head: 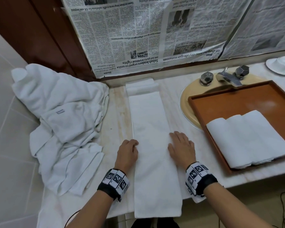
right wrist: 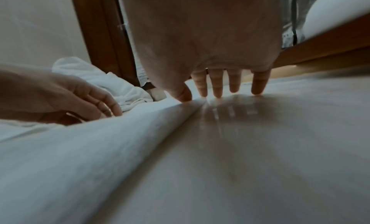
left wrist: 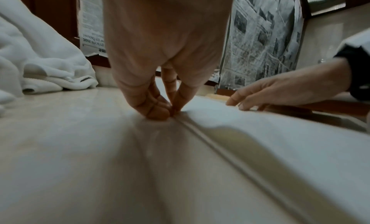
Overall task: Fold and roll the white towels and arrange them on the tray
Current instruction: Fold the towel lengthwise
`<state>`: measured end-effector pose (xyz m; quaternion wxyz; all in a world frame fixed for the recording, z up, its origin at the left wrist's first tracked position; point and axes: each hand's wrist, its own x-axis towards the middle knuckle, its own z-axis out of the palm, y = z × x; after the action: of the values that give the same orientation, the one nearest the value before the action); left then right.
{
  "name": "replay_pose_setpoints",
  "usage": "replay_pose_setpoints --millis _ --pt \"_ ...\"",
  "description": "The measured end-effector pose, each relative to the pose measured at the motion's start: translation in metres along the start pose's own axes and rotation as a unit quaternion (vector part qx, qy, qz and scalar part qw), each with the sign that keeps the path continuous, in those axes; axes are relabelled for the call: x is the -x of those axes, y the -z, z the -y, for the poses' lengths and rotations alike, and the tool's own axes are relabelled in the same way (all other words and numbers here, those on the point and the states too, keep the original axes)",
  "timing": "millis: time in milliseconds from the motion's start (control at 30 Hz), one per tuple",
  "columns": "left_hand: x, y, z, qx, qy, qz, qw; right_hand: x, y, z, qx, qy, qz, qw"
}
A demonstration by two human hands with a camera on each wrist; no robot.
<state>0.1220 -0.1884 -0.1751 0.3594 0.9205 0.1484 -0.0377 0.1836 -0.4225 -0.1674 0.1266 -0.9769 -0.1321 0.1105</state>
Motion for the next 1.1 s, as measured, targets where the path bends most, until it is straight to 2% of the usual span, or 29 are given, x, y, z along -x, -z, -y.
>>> replay_pose_setpoints --millis 33,100,167,233,333,400,600,700,800,967,1100 --pt "-0.002 0.001 -0.003 0.001 0.008 0.001 1.000 -0.005 0.002 0.001 -0.017 -0.002 -0.008 1.000" --pt "-0.012 0.001 -0.013 0.004 0.008 -0.026 1.000 -0.018 0.003 0.008 -0.040 0.042 -0.021 0.998" --pt "-0.027 -0.002 -0.024 -0.020 -0.032 -0.055 0.998 -0.032 -0.001 0.020 -0.038 0.090 -0.016 0.995" --pt "-0.045 -0.010 -0.037 -0.089 -0.048 -0.022 0.995 -0.051 -0.003 0.032 -0.017 0.118 0.029 0.993" --pt "-0.066 -0.022 -0.038 -0.205 -0.004 0.066 0.977 -0.073 -0.008 0.045 0.030 0.144 0.092 0.985" --pt "-0.071 -0.023 -0.028 -0.233 0.009 0.077 0.969 -0.080 -0.010 0.039 0.050 0.160 0.102 0.981" --pt "-0.067 -0.003 -0.001 -0.189 0.109 0.022 0.976 -0.089 0.009 -0.012 0.018 0.053 0.096 0.994" --pt "-0.074 -0.008 -0.016 -0.154 0.069 0.010 0.986 -0.088 0.014 0.005 -0.007 0.108 0.046 0.993" --pt "-0.090 -0.023 -0.035 -0.167 0.014 0.038 0.985 -0.100 0.004 0.035 0.021 0.168 0.067 0.983" --pt "-0.114 -0.019 -0.029 -0.199 0.047 0.043 0.978 -0.138 -0.003 0.033 0.052 0.127 0.106 0.985" --pt "-0.115 0.000 -0.017 -0.192 0.102 0.042 0.975 -0.147 0.009 0.006 0.016 0.004 0.091 0.996"
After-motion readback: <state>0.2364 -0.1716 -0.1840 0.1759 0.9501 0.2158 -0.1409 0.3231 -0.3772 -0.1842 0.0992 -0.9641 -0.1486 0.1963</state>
